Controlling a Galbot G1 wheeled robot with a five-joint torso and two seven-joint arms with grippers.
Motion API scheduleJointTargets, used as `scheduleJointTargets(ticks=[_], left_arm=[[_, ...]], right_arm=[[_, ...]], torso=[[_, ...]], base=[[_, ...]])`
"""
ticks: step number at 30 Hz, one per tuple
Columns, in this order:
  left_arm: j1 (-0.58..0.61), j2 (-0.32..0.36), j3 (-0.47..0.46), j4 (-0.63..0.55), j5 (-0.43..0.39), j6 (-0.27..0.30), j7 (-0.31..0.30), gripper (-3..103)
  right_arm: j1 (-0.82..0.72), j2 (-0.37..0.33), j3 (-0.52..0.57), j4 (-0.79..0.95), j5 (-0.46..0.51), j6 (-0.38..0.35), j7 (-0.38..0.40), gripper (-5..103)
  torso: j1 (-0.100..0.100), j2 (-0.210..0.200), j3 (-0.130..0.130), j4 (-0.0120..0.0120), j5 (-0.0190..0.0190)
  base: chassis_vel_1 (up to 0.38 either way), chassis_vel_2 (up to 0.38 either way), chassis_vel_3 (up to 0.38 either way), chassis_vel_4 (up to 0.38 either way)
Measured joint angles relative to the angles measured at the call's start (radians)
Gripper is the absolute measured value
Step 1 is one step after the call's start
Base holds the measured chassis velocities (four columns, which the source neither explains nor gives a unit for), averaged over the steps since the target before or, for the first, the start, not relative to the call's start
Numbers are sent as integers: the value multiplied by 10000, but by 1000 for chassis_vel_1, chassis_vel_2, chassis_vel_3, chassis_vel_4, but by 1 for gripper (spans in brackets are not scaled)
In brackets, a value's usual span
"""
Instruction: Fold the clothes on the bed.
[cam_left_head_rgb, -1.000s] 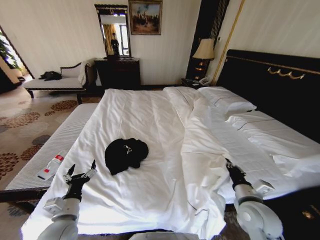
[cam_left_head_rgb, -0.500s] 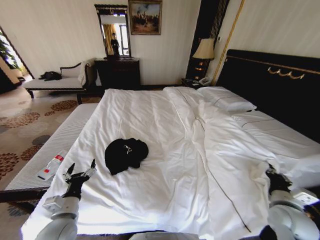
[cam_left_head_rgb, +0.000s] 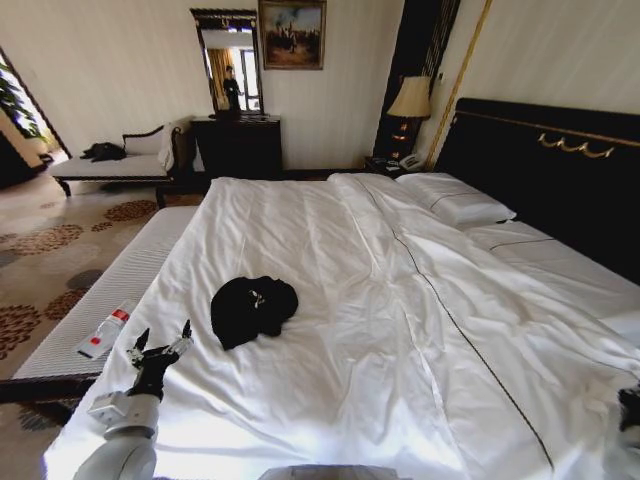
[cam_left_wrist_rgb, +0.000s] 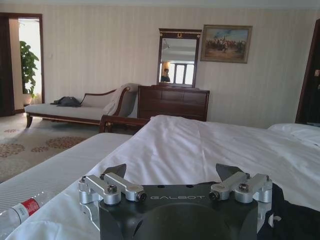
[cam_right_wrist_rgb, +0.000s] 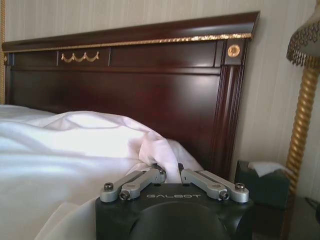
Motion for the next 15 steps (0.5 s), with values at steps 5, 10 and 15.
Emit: scheduleJointTargets(ticks=[5, 10, 15], left_arm=[[63, -18, -59, -92, 0, -6, 0, 100], [161, -60, -82, -117, -5, -38, 0, 100], [265, -85, -45, -155, 18, -39, 27, 100]], right_arm=[[1, -117, 13, -475, -130, 46, -2, 2], [-120, -2, -80, -890, -204, 64, 38, 2], [-202, -10, -81, -1059, -139, 177, 160, 4]], torso=[[1, 0, 0, 0, -5], [1, 0, -2, -2, 0], [1, 0, -1, -18, -15]], base=[[0, 0, 0, 0], [0, 0, 0, 0], [0, 0, 0, 0]])
